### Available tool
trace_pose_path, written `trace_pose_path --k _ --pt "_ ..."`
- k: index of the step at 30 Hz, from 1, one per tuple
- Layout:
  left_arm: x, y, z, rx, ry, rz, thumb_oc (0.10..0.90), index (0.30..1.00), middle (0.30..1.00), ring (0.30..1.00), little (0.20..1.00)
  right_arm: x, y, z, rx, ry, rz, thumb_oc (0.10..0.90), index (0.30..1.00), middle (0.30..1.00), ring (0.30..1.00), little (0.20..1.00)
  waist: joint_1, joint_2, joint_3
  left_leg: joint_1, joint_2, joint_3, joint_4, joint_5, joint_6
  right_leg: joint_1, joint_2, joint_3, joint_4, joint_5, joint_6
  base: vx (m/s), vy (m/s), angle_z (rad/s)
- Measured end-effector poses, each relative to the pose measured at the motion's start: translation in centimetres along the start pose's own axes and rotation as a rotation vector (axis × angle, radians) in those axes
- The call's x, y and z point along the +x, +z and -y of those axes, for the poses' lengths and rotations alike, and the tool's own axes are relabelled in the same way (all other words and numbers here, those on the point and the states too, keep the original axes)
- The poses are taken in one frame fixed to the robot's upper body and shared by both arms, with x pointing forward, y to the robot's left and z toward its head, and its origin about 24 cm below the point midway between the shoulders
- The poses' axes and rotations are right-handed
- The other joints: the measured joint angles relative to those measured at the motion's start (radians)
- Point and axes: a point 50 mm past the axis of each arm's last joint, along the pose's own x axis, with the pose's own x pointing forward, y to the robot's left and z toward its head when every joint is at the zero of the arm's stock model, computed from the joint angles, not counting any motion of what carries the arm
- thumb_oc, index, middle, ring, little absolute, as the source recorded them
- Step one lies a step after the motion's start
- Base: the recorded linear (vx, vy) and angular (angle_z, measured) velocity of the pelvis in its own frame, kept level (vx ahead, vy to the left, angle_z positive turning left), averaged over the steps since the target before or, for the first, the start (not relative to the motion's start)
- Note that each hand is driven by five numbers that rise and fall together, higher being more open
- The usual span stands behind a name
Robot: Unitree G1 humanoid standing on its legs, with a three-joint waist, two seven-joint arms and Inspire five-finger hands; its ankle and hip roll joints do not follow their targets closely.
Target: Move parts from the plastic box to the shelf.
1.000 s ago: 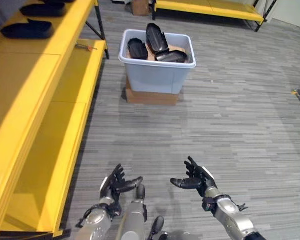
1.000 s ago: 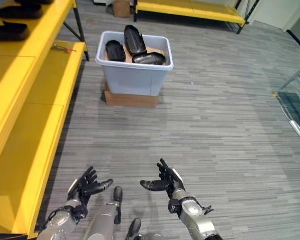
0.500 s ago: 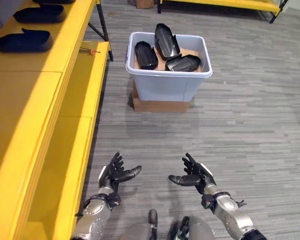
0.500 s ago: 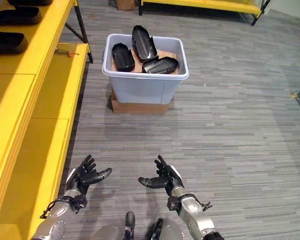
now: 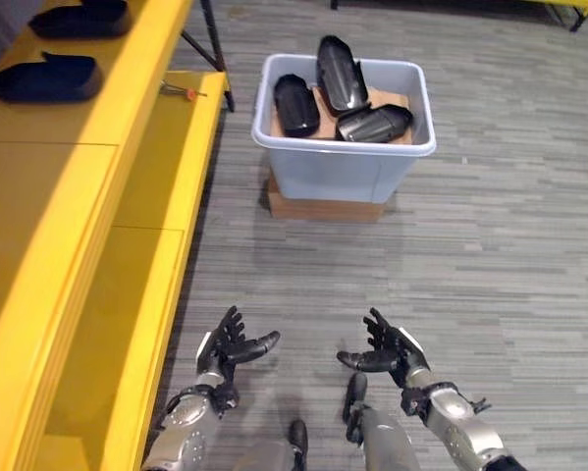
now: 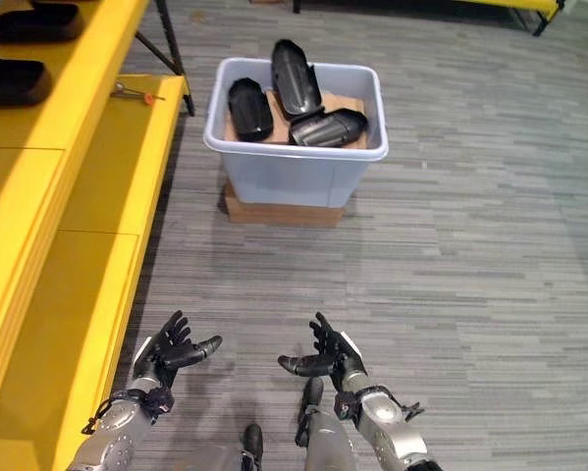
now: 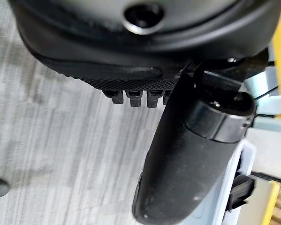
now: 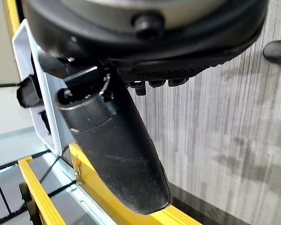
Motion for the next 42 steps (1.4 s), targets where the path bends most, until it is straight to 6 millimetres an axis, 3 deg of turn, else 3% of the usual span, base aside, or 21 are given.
trace_pose_path --k 6,7,9,10,12,13,15,18,20,22,23,24,26,30,31,33,35,36,38,40,42 --pt "0.3 0.4 0.4 -0.004 -0.015 0.013 0.900 1.000 1.000 1.000 1.000 0.0 0.6 0.8 -0.011 -0.022 0.016 0.900 1.000 1.000 1.000 1.000 -0.013 -0.009 -0.004 -0.039 0.073 0.001 0.126 -0.027 -0.052 0.023 0.076 -0.028 0.000 -0.055 -0.023 0.13 -0.149 -0.04" --pt "0.5 0.7 0.6 -0.010 -0.022 0.024 0.900 1.000 1.000 1.000 1.000 -0.1 0.2 0.9 -0.003 -0.031 0.003 0.900 1.000 1.000 1.000 1.000 0.004 -0.017 -0.004 -0.182 0.098 -0.010 0.442 -0.014 -0.095 0.057 0.099 -0.031 -0.037 -0.080 -0.051 0.03 -0.165 -0.19" --pt "0.4 0.5 0.8 -0.007 -0.029 0.025 0.900 1.000 1.000 1.000 1.000 -0.6 -0.4 0.7 0.016 -0.027 -0.003 0.900 1.000 1.000 1.000 1.000 0.037 -0.037 -0.011 -0.293 0.118 -0.070 0.661 0.091 -0.129 0.081 0.107 -0.028 -0.038 -0.087 -0.090 0.05 -0.107 -0.13" --pt "0.4 0.5 0.9 -0.007 -0.034 0.025 0.900 1.000 1.000 1.000 1.000 -0.7 -0.4 0.7 0.018 -0.028 0.000 0.900 1.000 1.000 1.000 1.000 0.034 -0.041 -0.010 -0.333 0.126 -0.089 0.713 0.098 -0.134 0.088 0.111 -0.041 -0.036 -0.092 -0.092 0.11 -0.058 0.22" --pt "0.5 0.8 1.0 -0.005 -0.042 0.032 0.900 1.000 1.000 1.000 1.000 -0.6 -0.4 0.6 0.021 -0.032 0.003 0.900 1.000 1.000 1.000 1.000 0.029 -0.054 -0.009 -0.384 0.175 -0.049 0.662 0.064 -0.108 0.087 0.125 -0.051 -0.047 -0.114 -0.105 0.16 0.038 0.40" --pt "0.7 1.0 1.2 -0.003 -0.047 0.039 0.900 1.000 1.000 1.000 1.000 -0.4 -0.1 0.6 0.021 -0.040 0.010 0.900 1.000 1.000 1.000 1.000 0.040 -0.073 0.001 -0.415 0.195 -0.017 0.547 0.036 -0.102 0.089 0.127 -0.050 -0.064 -0.104 -0.096 0.21 0.091 0.28" --pt "0.5 0.4 1.1 0.004 -0.039 0.012 0.900 1.000 1.000 1.000 1.000 0.3 0.7 0.3 0.017 -0.039 0.033 0.900 1.000 1.000 1.000 1.000 0.050 -0.079 0.017 -0.419 0.195 -0.023 0.265 0.045 -0.100 0.134 0.134 -0.037 -0.104 -0.094 -0.086 0.28 0.125 -0.10" --pt "0.1 -0.2 0.8 0.006 -0.028 -0.010 0.900 1.000 1.000 1.000 1.000 0.9 1.3 -0.1 0.016 -0.028 0.053 0.900 1.000 1.000 1.000 1.000 0.064 -0.047 0.027 -0.413 0.236 -0.033 -0.013 0.180 -0.129 0.220 0.178 -0.028 -0.155 -0.101 -0.060 0.26 0.153 -0.40" --pt "0.1 -0.2 0.6 0.012 -0.026 -0.014 0.900 1.000 1.000 1.000 1.000 0.6 0.7 -0.2 0.028 -0.030 0.038 0.900 1.000 1.000 1.000 1.000 0.065 -0.038 0.029 -0.425 0.242 -0.025 0.067 0.212 -0.096 0.248 0.175 -0.021 -0.119 -0.152 -0.057 0.24 0.234 -0.31" --pt "0.1 -0.1 0.6 0.014 -0.027 -0.010 0.900 1.000 1.000 1.000 1.000 0.3 0.2 -0.2 0.033 -0.031 0.022 0.900 1.000 1.000 1.000 1.000 0.066 -0.042 0.016 -0.368 0.197 -0.015 0.086 0.211 -0.077 0.245 0.144 0.012 -0.060 -0.194 -0.025 0.27 0.252 -0.34" --pt "0.1 0.0 0.6 0.017 -0.031 -0.006 0.900 1.000 1.000 1.000 1.000 0.2 0.1 -0.2 0.036 -0.034 0.020 0.900 1.000 1.000 1.000 1.000 0.057 -0.033 0.011 -0.317 0.175 0.001 0.035 0.243 -0.025 0.242 0.125 0.023 -0.027 -0.215 0.000 0.26 0.230 -0.25" --pt "0.4 0.6 0.6 0.024 -0.032 0.007 0.900 1.000 1.000 1.000 1.000 0.1 -0.1 -0.4 0.049 -0.032 0.015 0.900 1.000 1.000 1.000 1.000 0.051 -0.050 0.003 -0.278 0.125 0.042 0.002 0.241 -0.001 0.240 0.060 0.025 0.012 -0.237 0.034 0.30 0.291 -0.22" --pt "0.7 1.5 0.7 0.035 -0.042 0.036 0.900 1.000 1.000 1.000 1.000 0.1 0.0 -0.7 0.052 -0.016 0.021 0.900 1.000 1.000 1.000 1.000 0.053 -0.031 -0.011 -0.240 0.069 0.070 0.000 0.208 0.039 0.265 0.004 0.021 0.019 -0.225 0.059 0.27 0.302 -0.13" --pt "1.0 2.9 0.4 0.036 -0.032 0.090 0.900 1.000 1.000 1.000 1.000 0.6 0.4 -1.7 0.055 0.023 0.036 0.900 1.000 1.000 1.000 1.000 0.059 0.001 -0.023 -0.164 0.033 0.084 -0.011 0.177 0.079 0.180 -0.085 0.016 0.321 -0.184 0.128 0.17 0.245 0.01" --pt "0.9 2.8 0.3 0.037 -0.030 0.088 0.900 1.000 1.000 1.000 1.000 0.4 0.5 -2.0 0.055 0.039 0.042 0.900 1.000 1.000 1.000 1.000 0.042 0.010 -0.027 -0.123 0.016 0.075 -0.024 0.154 0.101 0.110 -0.121 0.021 0.491 -0.161 0.148 0.15 0.159 0.22" --pt "0.6 2.4 0.0 0.035 -0.023 0.081 0.900 1.000 1.000 1.000 1.000 0.5 0.6 -2.4 0.061 0.056 0.049 0.900 1.000 1.000 1.000 1.000 0.033 0.021 -0.031 -0.094 0.004 0.074 -0.043 0.140 0.108 0.050 -0.143 0.014 0.538 -0.194 0.145 0.14 0.084 0.12" --pt "0.1 1.5 -0.2 0.038 -0.016 0.048 0.900 1.000 1.000 1.000 1.000 0.3 0.4 -2.3 0.062 0.055 0.045 0.900 1.000 1.000 1.000 1.000 0.027 0.031 -0.030 -0.074 -0.008 0.077 -0.051 0.128 0.101 -0.011 -0.145 -0.027 0.437 -0.211 0.138 0.23 -0.016 -0.03" --pt "-0.3 0.6 -0.4 0.033 -0.007 0.021 0.900 1.000 1.000 1.000 1.000 0.1 0.1 -2.2 0.066 0.047 0.034 0.900 1.000 1.000 1.000 1.000 0.026 0.032 -0.030 -0.062 -0.019 0.092 -0.055 0.124 0.096 -0.025 -0.158 -0.065 0.288 -0.192 0.138 0.23 -0.110 -0.08" --pt "-0.4 0.1 -0.4 0.033 -0.008 -0.001 0.900 1.000 1.000 1.000 1.000 -0.1 -0.4 -1.9 0.065 0.036 0.018 0.900 1.000 1.000 1.000 1.000 0.027 0.036 -0.031 -0.057 -0.023 0.098 -0.051 0.124 0.095 -0.037 -0.179 -0.110 0.185 -0.153 0.128 0.16 -0.123 -0.03" --pt "-0.5 -0.2 -0.6 0.028 0.002 -0.013 0.900 1.000 1.000 1.000 1.000 -0.3 -0.6 -1.8 0.062 0.033 0.006 0.900 1.000 1.000 1.000 1.000 0.020 0.034 -0.032 -0.047 -0.033 0.086 -0.062 0.110 0.078 -0.038 -0.178 -0.087 0.019 -0.059 0.153 0.26 -0.166 0.09" --pt "-0.7 -0.5 -0.8 0.028 0.009 -0.025 0.900 1.000 1.000 1.000 1.000 -0.4 -0.8 -1.6 0.059 0.032 -0.007 0.900 1.000 1.000 1.000 1.000 0.006 0.030 -0.037 -0.036 -0.038 0.080 -0.062 0.091 0.063 -0.028 -0.182 -0.061 -0.029 0.015 0.154 0.35 -0.221 0.15"
